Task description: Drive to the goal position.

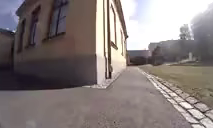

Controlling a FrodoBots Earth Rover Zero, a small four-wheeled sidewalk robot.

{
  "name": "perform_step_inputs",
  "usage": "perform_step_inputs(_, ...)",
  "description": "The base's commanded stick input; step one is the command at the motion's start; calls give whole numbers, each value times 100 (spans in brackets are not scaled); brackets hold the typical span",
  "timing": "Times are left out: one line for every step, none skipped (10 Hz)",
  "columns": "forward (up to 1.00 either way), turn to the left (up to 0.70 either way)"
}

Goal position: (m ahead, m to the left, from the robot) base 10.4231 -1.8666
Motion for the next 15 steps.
perform_step_inputs(70,-11)
perform_step_inputs(70,0)
perform_step_inputs(70,0)
perform_step_inputs(70,0)
perform_step_inputs(70,0)
perform_step_inputs(70,0)
perform_step_inputs(70,0)
perform_step_inputs(70,0)
perform_step_inputs(70,0)
perform_step_inputs(70,0)
perform_step_inputs(70,0)
perform_step_inputs(70,1)
perform_step_inputs(70,35)
perform_step_inputs(70,35)
perform_step_inputs(70,22)
